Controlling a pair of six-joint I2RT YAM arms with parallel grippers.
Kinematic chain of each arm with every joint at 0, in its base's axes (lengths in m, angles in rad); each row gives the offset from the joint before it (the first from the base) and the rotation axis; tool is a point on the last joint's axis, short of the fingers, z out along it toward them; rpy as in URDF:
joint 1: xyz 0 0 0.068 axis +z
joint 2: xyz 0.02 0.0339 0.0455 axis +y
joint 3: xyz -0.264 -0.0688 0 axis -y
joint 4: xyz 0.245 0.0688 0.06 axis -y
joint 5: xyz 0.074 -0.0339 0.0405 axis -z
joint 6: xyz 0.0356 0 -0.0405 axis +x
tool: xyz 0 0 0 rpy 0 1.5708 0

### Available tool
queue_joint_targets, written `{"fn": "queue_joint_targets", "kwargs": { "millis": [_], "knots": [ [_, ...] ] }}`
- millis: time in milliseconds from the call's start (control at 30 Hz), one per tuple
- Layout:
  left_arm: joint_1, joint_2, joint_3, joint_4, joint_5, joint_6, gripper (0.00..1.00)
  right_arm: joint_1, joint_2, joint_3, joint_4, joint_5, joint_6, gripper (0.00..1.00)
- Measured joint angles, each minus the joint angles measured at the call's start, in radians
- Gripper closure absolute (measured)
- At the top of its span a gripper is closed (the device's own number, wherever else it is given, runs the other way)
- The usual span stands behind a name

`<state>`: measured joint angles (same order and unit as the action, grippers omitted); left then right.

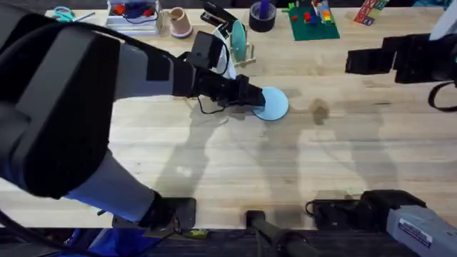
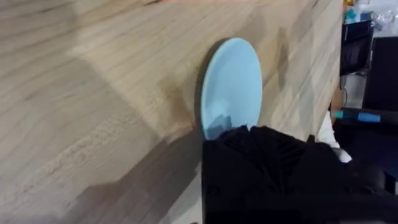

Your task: Pick up the plates from the table one by one and place each into a slot on the dish rack.

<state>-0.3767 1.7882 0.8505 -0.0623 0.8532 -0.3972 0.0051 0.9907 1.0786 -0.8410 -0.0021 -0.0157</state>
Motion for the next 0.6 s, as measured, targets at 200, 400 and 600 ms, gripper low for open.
{"fn": "queue_joint_targets", "kwargs": {
  "millis": [200,400,600],
  "knots": [
    [0.000,0.000,0.000,0.024,-0.001,0.000,0.958,0.000,0.000,0.000,0.000,0.000,0.000,0.007],
    [0.015,0.013,0.000,0.038,0.005,0.000,0.959,0.000,0.000,0.000,0.000,0.000,0.000,0.007],
    [0.030,0.072,0.000,0.083,0.045,0.000,0.959,0.000,0.000,0.000,0.000,0.000,0.000,0.007]
  ]
}}
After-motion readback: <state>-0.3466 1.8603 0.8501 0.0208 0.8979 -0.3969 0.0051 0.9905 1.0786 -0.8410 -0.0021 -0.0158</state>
